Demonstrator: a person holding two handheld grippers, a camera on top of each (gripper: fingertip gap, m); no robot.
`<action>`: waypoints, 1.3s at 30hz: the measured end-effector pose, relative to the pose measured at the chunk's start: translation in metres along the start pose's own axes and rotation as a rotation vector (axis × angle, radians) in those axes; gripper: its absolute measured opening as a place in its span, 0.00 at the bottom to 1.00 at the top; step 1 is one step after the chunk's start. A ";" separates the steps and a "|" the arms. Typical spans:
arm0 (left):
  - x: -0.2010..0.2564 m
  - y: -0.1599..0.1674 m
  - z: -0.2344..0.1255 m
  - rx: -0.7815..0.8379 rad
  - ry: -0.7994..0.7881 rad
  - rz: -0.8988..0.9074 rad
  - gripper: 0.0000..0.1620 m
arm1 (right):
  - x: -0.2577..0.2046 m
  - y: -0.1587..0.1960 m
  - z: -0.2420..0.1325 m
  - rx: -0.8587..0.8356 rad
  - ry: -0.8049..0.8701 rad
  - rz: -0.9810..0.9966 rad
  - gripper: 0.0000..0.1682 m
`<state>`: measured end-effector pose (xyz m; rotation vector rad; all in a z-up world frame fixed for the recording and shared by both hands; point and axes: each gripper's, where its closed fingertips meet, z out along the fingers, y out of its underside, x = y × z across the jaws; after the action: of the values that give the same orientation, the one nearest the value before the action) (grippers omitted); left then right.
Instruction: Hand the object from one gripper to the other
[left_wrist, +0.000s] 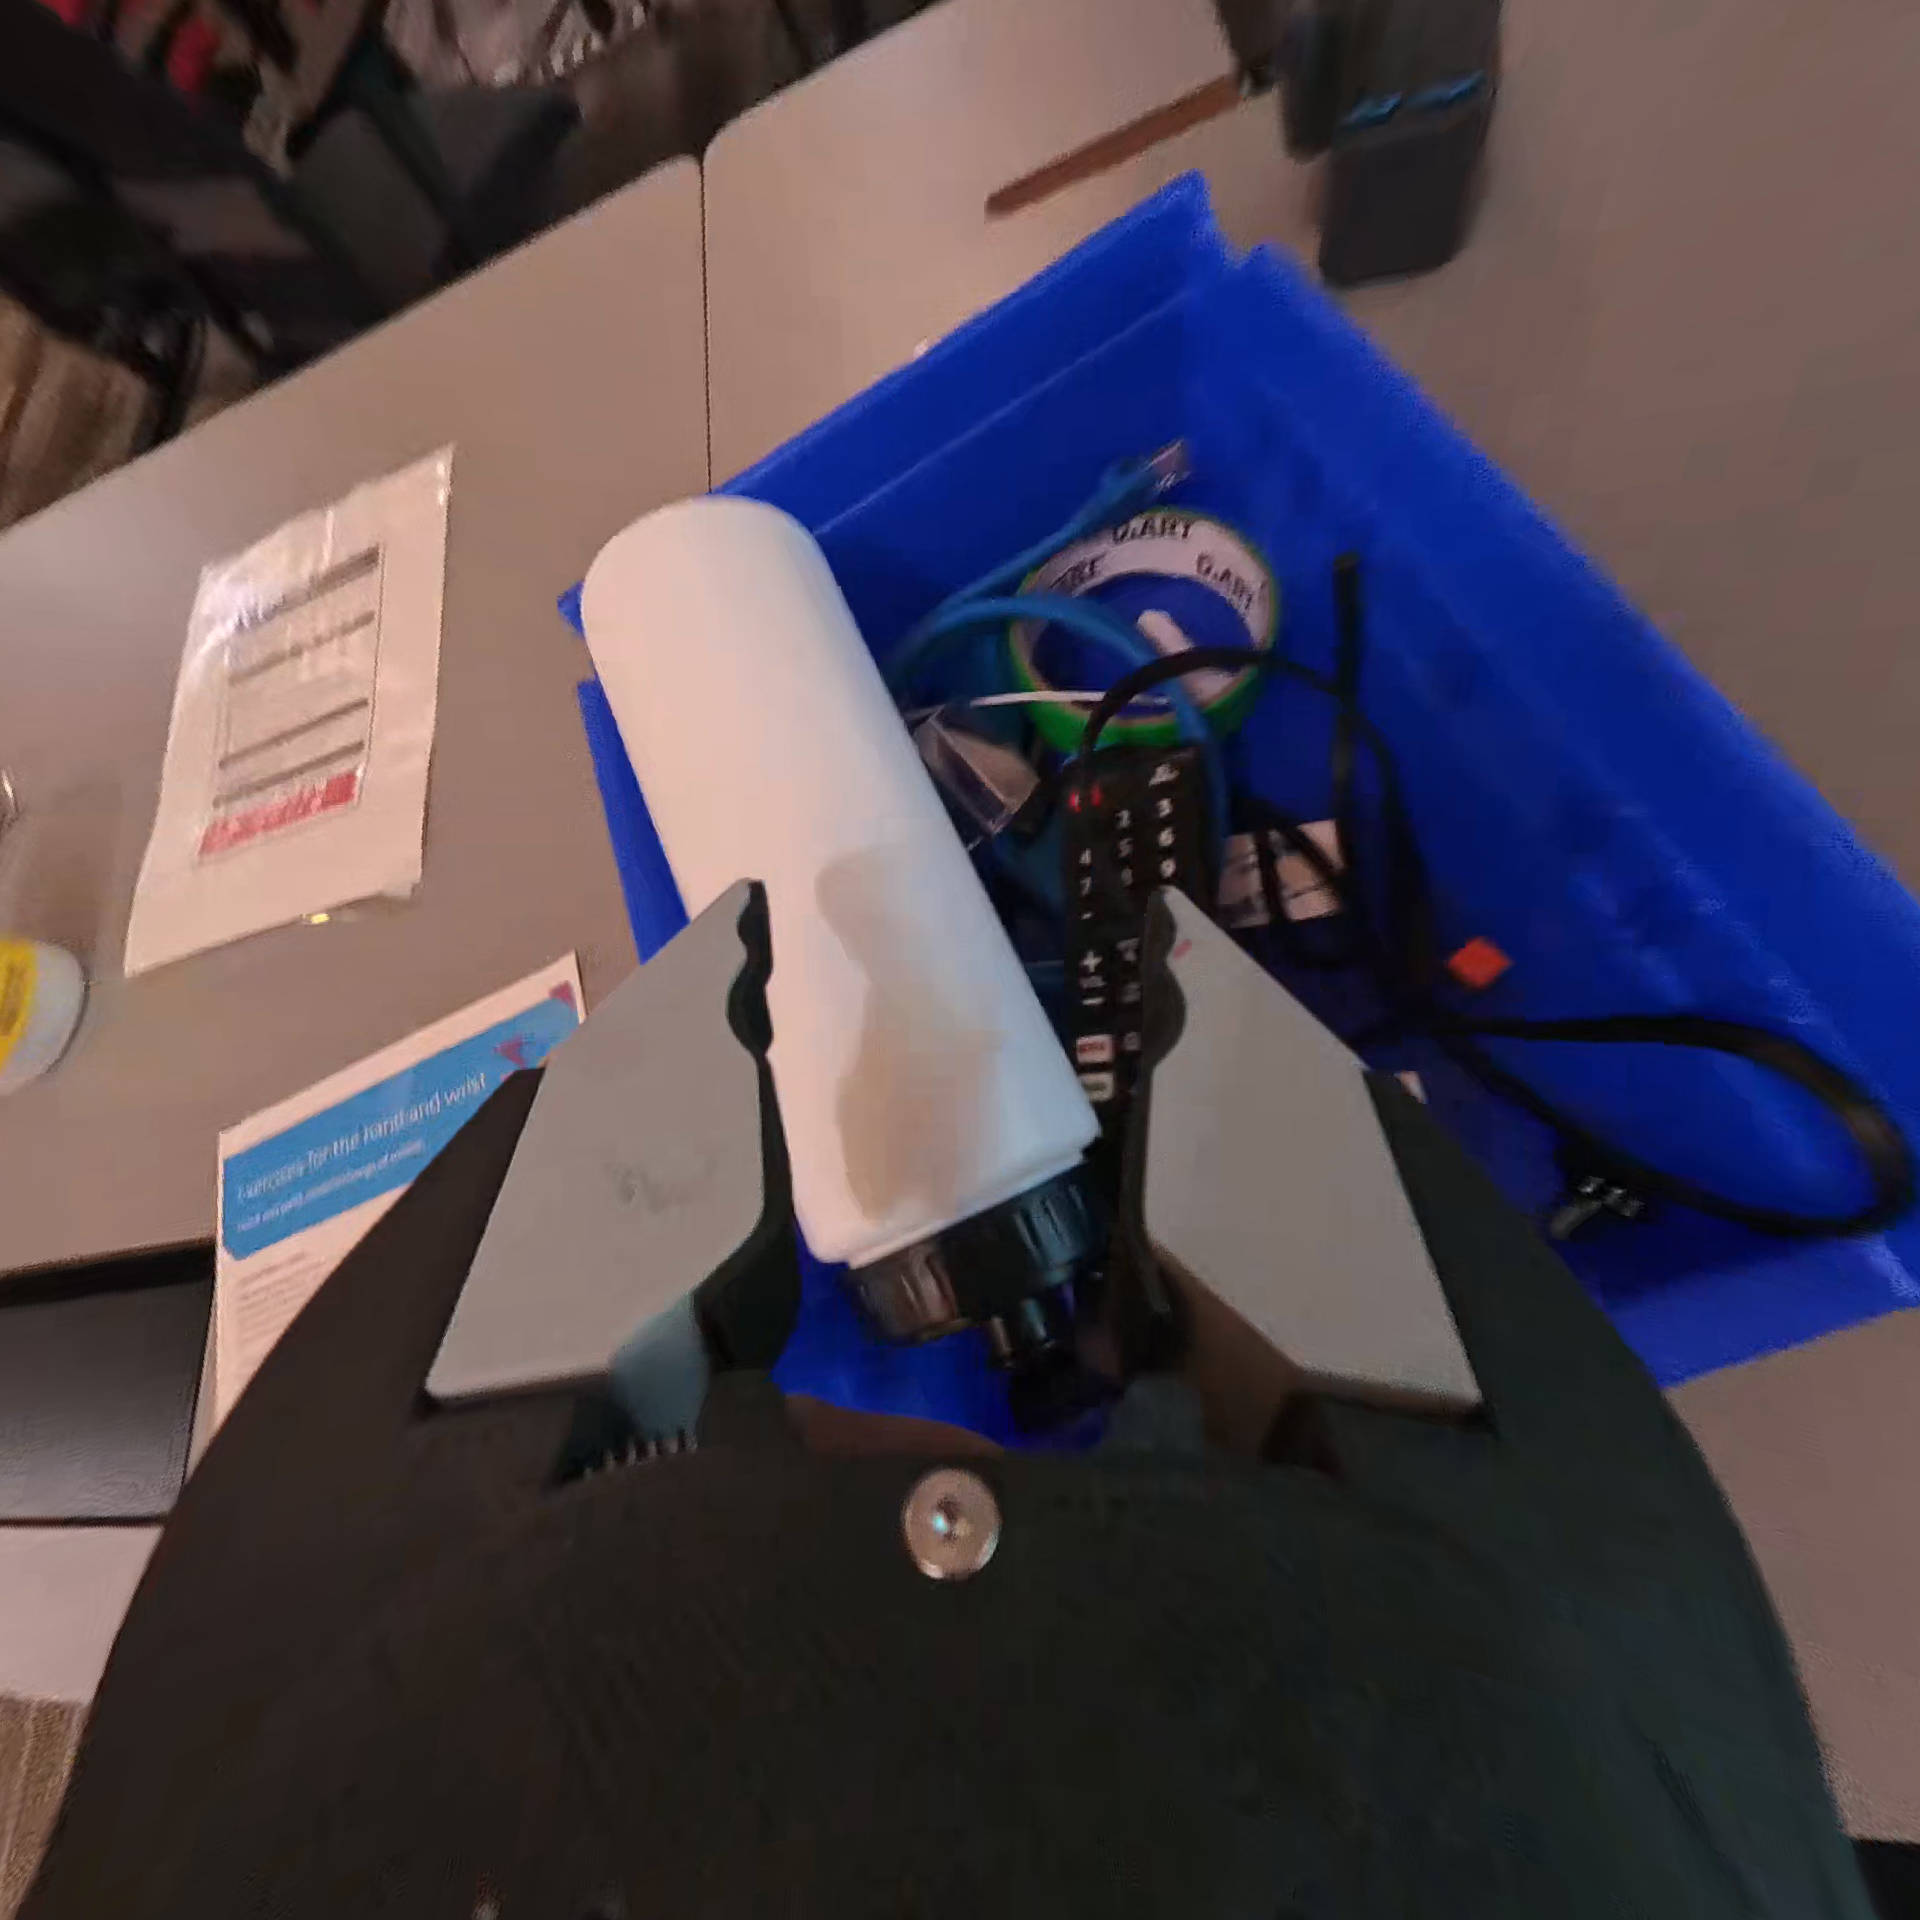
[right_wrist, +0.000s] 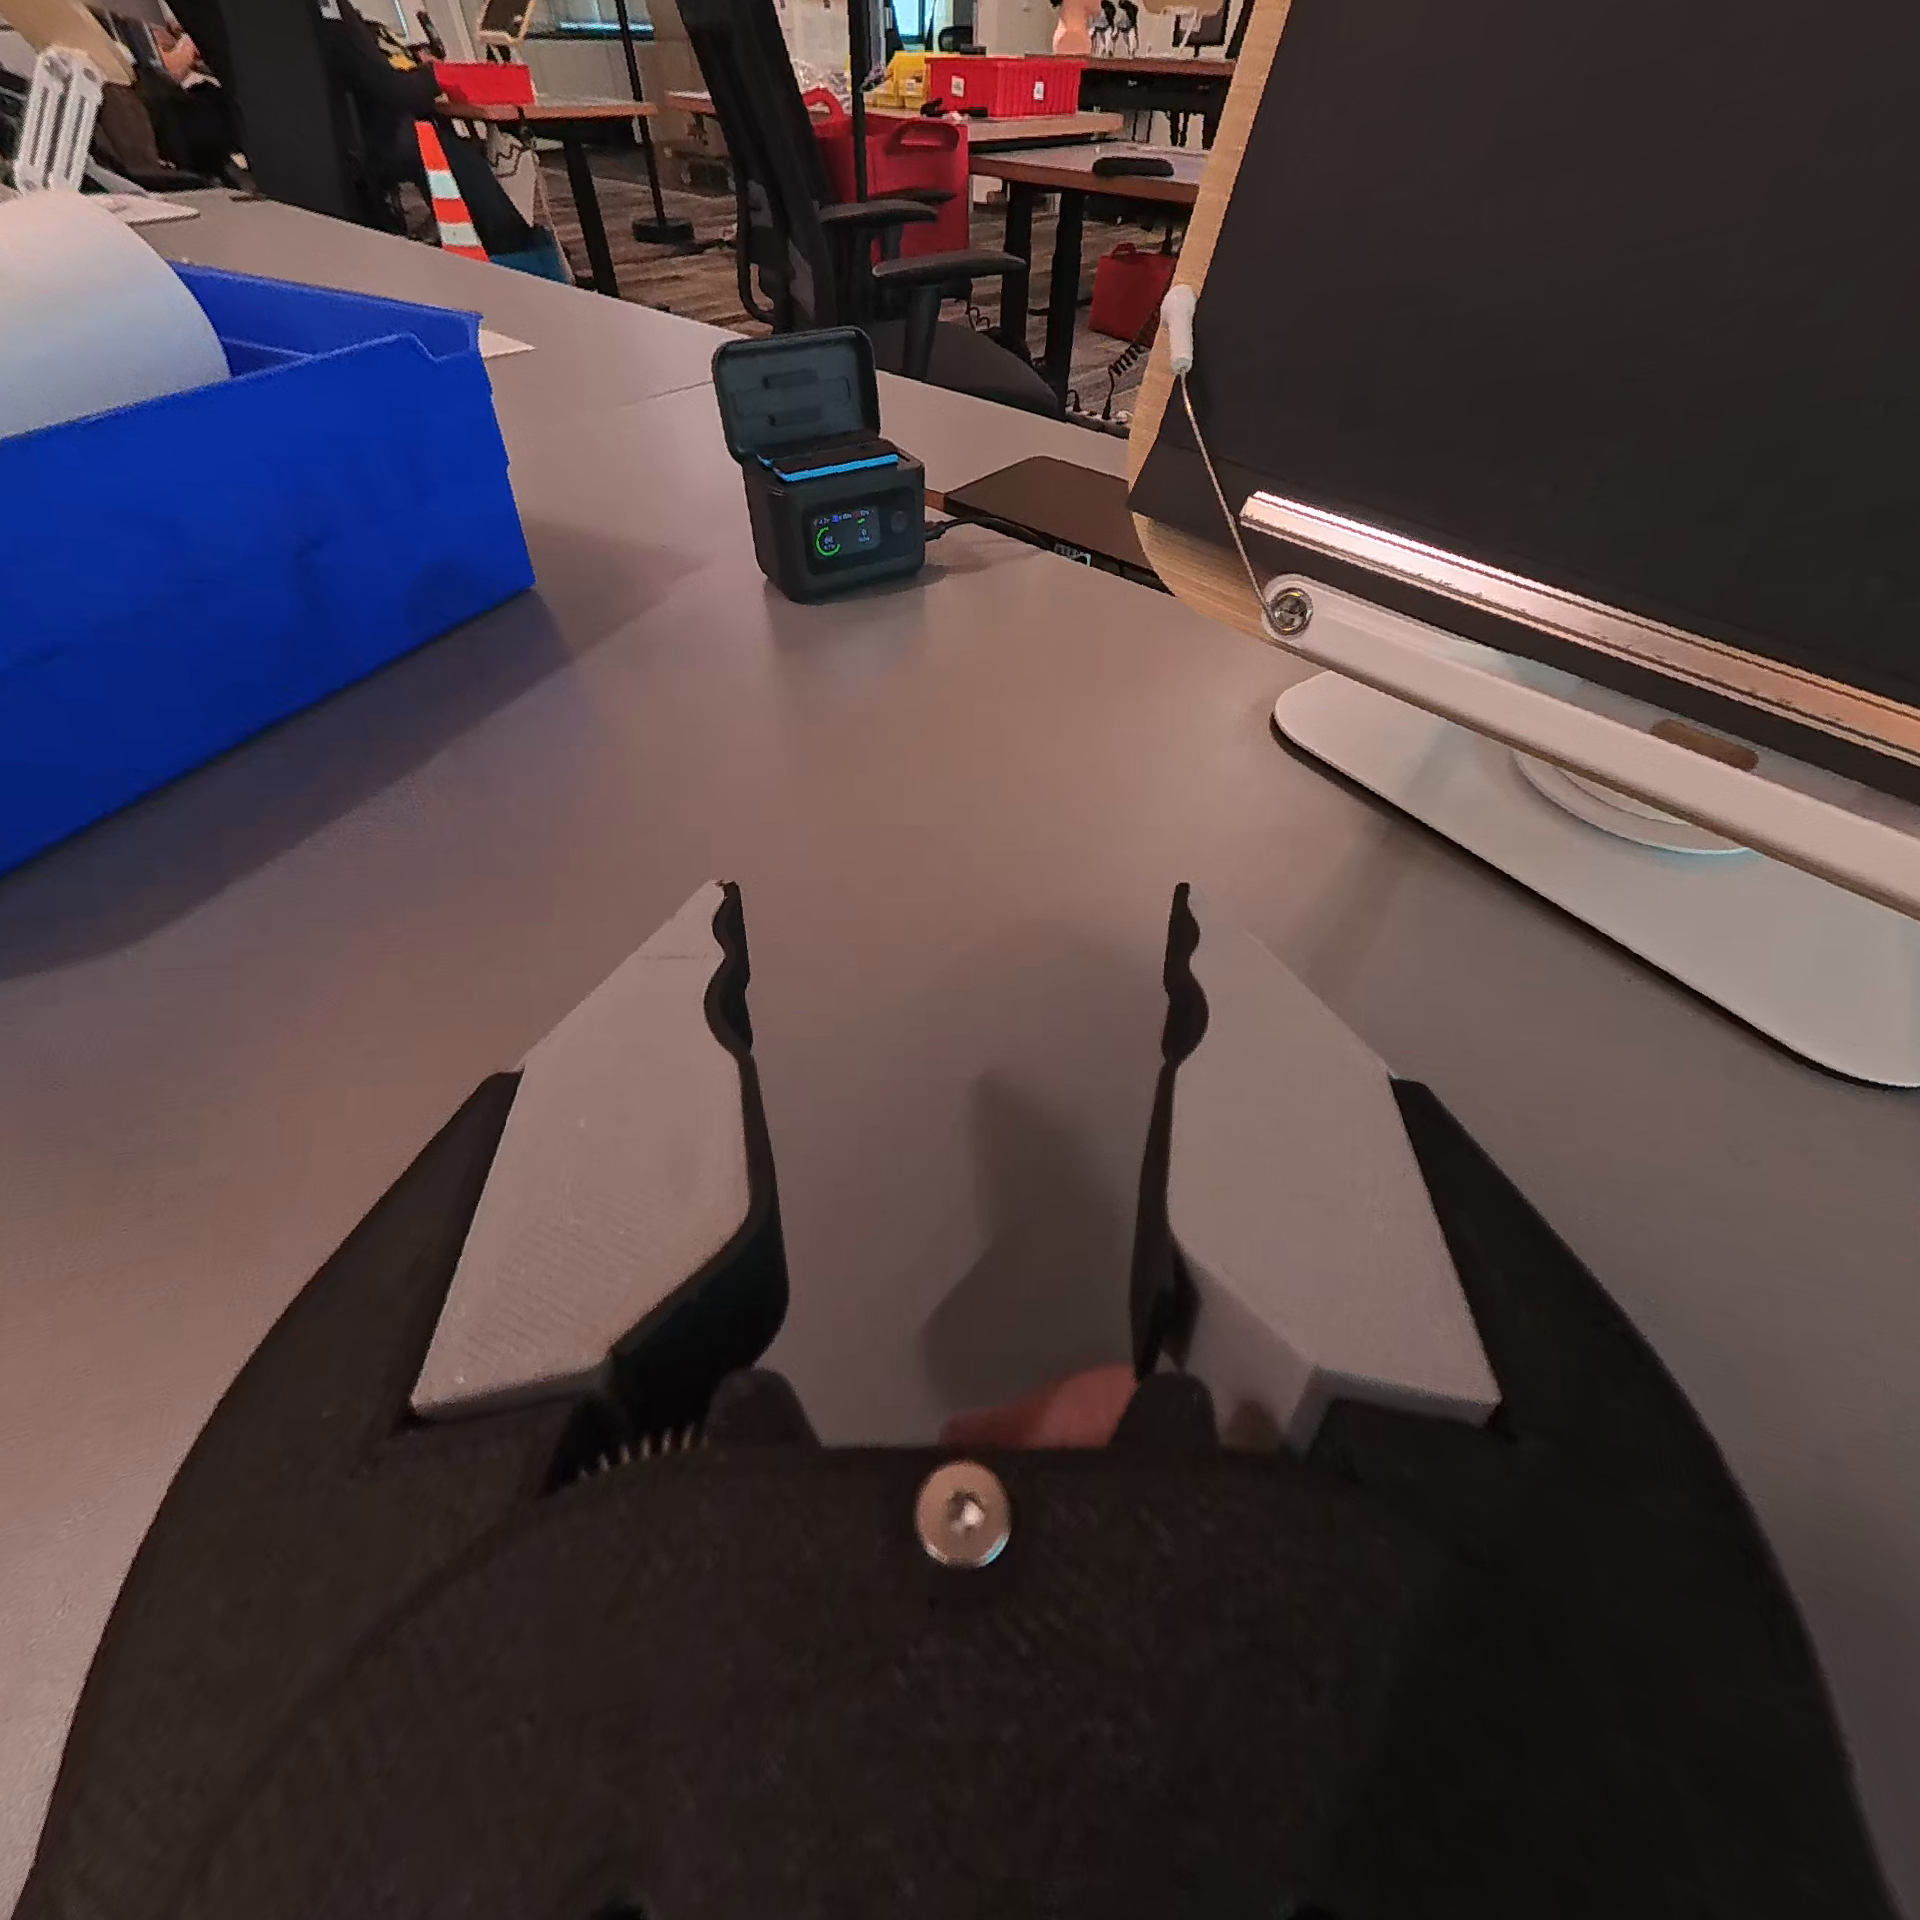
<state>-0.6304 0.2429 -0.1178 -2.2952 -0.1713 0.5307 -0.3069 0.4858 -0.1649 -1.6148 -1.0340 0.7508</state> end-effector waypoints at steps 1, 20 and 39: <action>-0.001 0.006 0.006 -0.031 -0.003 0.003 0.44 | 0.000 0.001 0.000 -0.004 0.000 -0.001 0.46; 0.038 0.019 0.049 -0.234 0.042 0.221 0.29 | 0.000 0.001 0.000 -0.010 0.000 -0.010 0.45; 0.036 -0.025 0.034 -0.195 0.029 0.347 0.01 | -0.002 -0.006 -0.003 0.008 -0.004 -0.019 0.41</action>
<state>-0.6111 0.2924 -0.1327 -2.5374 0.2033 0.6798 -0.3070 0.4836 -0.1580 -1.5957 -1.0468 0.7453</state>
